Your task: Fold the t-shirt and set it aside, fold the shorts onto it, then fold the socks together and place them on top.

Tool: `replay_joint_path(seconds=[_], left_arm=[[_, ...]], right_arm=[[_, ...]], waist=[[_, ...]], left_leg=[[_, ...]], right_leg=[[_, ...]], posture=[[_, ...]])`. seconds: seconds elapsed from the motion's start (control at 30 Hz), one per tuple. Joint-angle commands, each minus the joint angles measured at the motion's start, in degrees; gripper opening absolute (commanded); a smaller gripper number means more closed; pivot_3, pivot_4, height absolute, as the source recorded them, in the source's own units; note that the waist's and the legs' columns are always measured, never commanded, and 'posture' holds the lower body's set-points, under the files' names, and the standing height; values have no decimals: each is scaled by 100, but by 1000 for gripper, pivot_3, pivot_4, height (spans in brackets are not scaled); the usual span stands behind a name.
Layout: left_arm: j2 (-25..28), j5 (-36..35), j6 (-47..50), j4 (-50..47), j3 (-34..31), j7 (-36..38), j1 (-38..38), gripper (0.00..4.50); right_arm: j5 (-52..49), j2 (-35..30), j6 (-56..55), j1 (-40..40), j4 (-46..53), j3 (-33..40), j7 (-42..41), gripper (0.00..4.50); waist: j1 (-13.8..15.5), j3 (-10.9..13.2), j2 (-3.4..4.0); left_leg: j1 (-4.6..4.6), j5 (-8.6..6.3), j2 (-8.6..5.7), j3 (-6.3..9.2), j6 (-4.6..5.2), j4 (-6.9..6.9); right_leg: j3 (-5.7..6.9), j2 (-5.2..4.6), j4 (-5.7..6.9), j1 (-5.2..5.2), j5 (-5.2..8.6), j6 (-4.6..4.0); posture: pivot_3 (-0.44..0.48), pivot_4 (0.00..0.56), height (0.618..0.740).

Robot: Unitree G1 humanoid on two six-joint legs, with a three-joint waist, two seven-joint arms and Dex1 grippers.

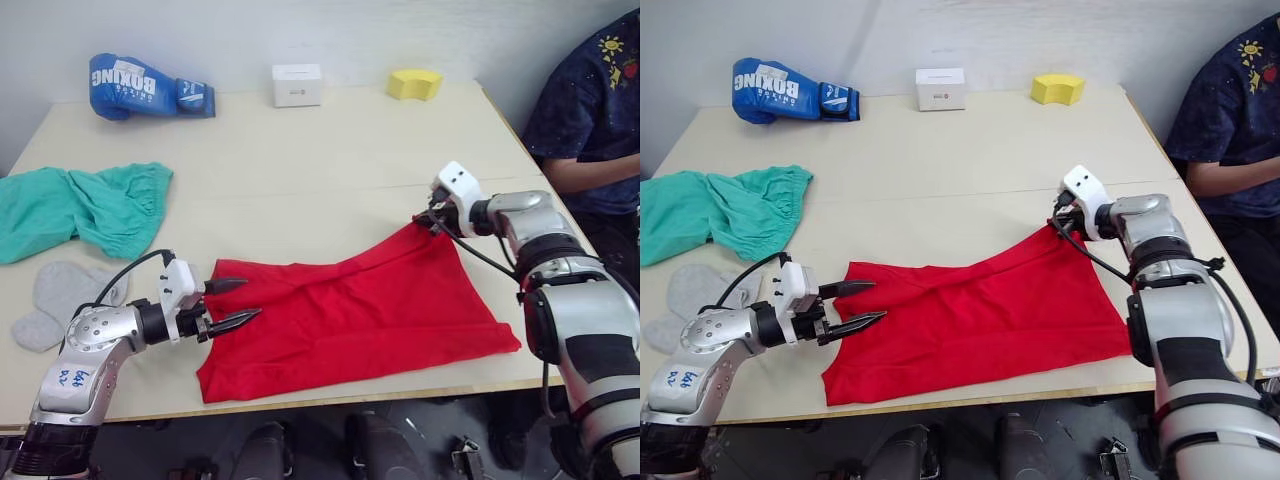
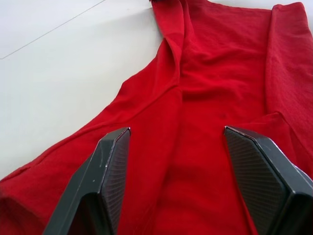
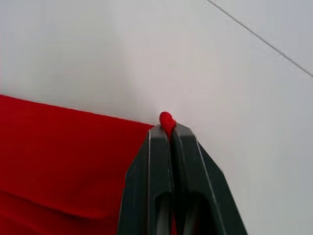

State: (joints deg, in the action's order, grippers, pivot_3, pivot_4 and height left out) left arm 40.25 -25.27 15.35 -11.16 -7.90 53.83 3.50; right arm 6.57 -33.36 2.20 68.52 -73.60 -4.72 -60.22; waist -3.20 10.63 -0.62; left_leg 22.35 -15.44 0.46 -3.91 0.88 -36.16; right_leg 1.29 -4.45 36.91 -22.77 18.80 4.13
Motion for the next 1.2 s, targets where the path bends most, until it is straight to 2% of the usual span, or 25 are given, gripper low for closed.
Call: replay_joint_path(seconds=[0.03, 0.4, 0.57, 0.83, 1.2], left_arm=[[23, 15, -79, -249, -65, -14, -79, 3189], [116, -26, -16, -346, -133, 76, -302, 3189], [182, -42, 6, -347, -155, 156, -360, 3189], [332, -49, 59, -351, -234, 236, -454, 3189], [443, -88, 107, -373, -354, 289, -547, 3189]], right_arm=[[-308, -256, -582, -210, 328, 280, -644, 28], [-2070, -315, -2887, -2050, 1299, 1956, -1379, 28], [-2298, -195, -3222, -2630, 1547, 2082, -1418, 28], [-2309, -38, -4734, -3417, 1431, 2103, -1456, 28], [-2546, -82, -5257, -3886, 1492, 2238, -1251, 28]], waist=[[5, 0, 0], [5, 0, -1], [-3, 1, -1], [8, 1, -1], [7, 0, -1]], left_leg=[[0, -1, 0, 0, 2, 0], [-19, -2, 1, 2, 4, -3], [-22, -2, 2, 2, 4, -4], [-25, -2, 2, 4, 4, -3], [-28, -2, 3, 6, 3, -3]], right_leg=[[2, 0, -3, 4, 0, 0], [2, 2, 3, 22, -1, 2], [0, 2, 4, 25, -1, 2], [0, 1, 2, 28, -1, 2], [0, 0, 0, 31, -1, 1]], posture=[[0, 150, 740], [0, 150, 740], [0, 150, 740], [0, 150, 740], [0, 150, 740]])
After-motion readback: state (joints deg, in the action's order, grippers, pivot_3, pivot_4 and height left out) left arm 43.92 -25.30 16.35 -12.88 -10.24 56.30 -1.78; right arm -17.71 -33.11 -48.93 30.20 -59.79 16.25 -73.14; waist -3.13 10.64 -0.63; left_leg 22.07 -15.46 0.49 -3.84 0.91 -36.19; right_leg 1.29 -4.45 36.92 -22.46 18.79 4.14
